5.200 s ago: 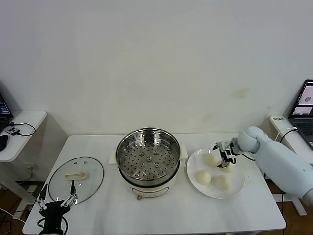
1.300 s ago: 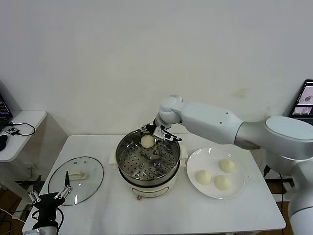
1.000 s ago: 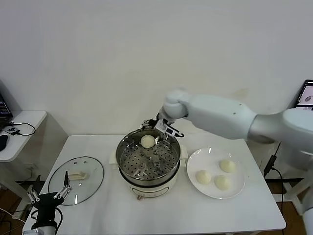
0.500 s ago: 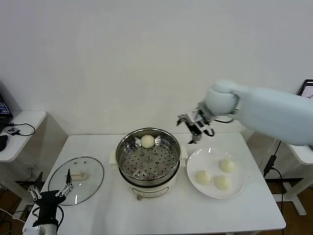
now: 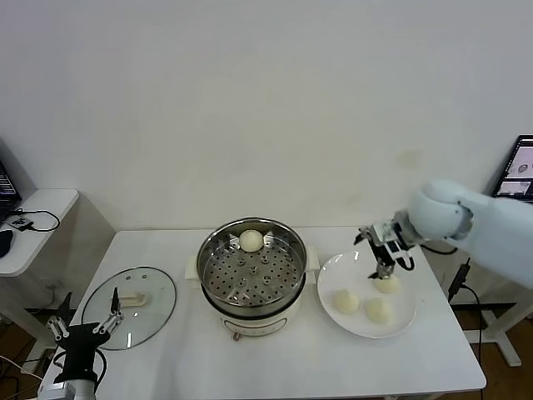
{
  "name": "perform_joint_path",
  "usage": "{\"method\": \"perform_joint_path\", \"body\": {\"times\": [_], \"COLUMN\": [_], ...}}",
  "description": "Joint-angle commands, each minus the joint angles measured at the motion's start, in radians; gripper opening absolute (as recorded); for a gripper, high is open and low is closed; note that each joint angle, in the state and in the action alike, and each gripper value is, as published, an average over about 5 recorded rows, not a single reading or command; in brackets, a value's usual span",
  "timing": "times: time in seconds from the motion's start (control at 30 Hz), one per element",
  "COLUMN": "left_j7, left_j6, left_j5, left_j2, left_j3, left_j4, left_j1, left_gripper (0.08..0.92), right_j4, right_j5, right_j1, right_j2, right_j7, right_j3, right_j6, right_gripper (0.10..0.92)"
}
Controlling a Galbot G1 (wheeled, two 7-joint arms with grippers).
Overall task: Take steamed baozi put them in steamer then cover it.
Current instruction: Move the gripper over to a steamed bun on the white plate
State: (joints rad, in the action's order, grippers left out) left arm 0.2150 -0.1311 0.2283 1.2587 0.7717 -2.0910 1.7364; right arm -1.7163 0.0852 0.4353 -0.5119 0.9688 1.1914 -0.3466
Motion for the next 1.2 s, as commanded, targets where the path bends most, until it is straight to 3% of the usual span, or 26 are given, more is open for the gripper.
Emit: {"method": "perform_joint_path", "body": {"times": [0.03,0.7,1.03,1.2], "left_j7": [-0.001,0.0,0.0,0.0], "left_j6": [0.003,0.001,0.001,0.001], "left_j5": [0.0,-0.002,-0.002,-0.002], "left_j2": [-0.001,0.017,0.019,0.021], "left_j3": [0.01,0.026,0.023,0.021], "left_j4": [0.002,0.009,0.016,0.016], "left_j1": [0.005,0.01,0.003,0.002], "left_gripper": [0.823,0.823,0.823,0.823], "right_j4": [0.08,0.276,0.312,0.32], "right_j5": [-0.184,-0.21,-0.215,-0.218], "right_j1": [-0.381,-0.466,-0.476,-0.483], "right_j2": [0.013,-0.222,-0.254,-0.26], "right_j7": [-0.008,-0.033,-0.032,-0.028], "right_j3": [-0.214,-0.262,-0.262,-0.266], "right_j6": [0.027,0.068,0.047,0.039], "right_gripper": [0.823,0.823,0.821,0.779]}}
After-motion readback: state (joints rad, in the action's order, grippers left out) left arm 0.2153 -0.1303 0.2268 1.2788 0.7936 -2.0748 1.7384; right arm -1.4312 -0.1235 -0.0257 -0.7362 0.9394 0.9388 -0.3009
